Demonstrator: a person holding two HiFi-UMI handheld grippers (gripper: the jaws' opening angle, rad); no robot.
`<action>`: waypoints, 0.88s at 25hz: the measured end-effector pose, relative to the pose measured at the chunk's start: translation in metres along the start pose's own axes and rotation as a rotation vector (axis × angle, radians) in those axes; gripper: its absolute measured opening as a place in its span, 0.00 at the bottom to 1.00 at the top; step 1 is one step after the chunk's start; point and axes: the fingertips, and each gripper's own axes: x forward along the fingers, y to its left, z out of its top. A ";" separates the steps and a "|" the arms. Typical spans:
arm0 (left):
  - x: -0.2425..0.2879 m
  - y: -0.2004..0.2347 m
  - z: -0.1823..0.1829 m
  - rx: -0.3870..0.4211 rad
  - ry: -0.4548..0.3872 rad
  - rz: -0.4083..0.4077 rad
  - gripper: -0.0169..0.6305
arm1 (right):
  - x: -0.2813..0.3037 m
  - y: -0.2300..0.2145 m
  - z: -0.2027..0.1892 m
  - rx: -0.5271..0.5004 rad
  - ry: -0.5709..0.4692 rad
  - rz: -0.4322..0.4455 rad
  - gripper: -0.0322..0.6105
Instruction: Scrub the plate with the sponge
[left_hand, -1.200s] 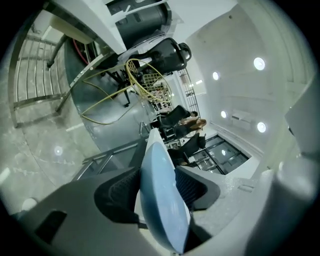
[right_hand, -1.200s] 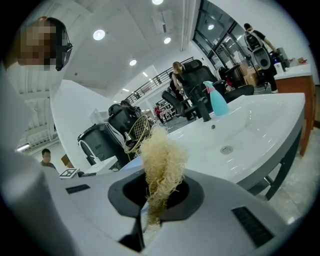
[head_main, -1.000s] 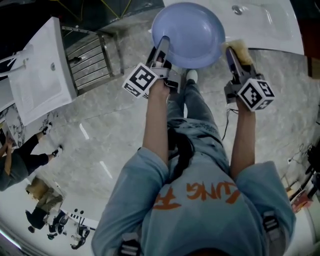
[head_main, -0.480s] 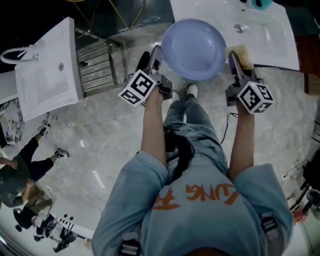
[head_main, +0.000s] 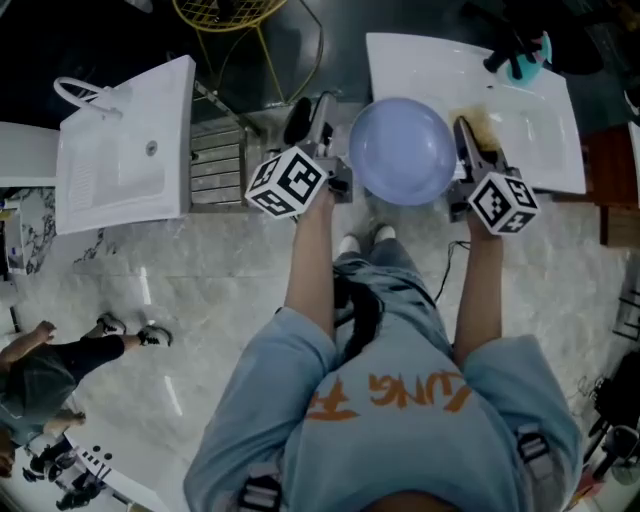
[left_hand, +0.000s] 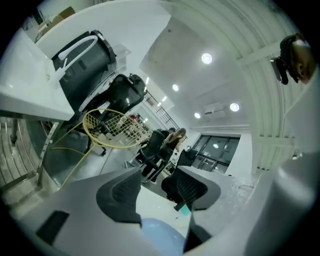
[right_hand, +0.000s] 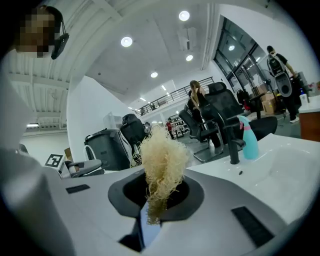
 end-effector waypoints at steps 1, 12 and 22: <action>0.000 -0.004 0.010 0.014 -0.020 -0.005 0.35 | 0.003 0.005 0.008 -0.008 -0.012 0.009 0.10; 0.020 -0.050 0.116 0.170 -0.207 -0.055 0.15 | 0.050 0.050 0.106 -0.129 -0.147 0.067 0.10; 0.051 -0.112 0.157 0.375 -0.244 -0.070 0.03 | 0.073 0.076 0.186 -0.199 -0.263 0.015 0.10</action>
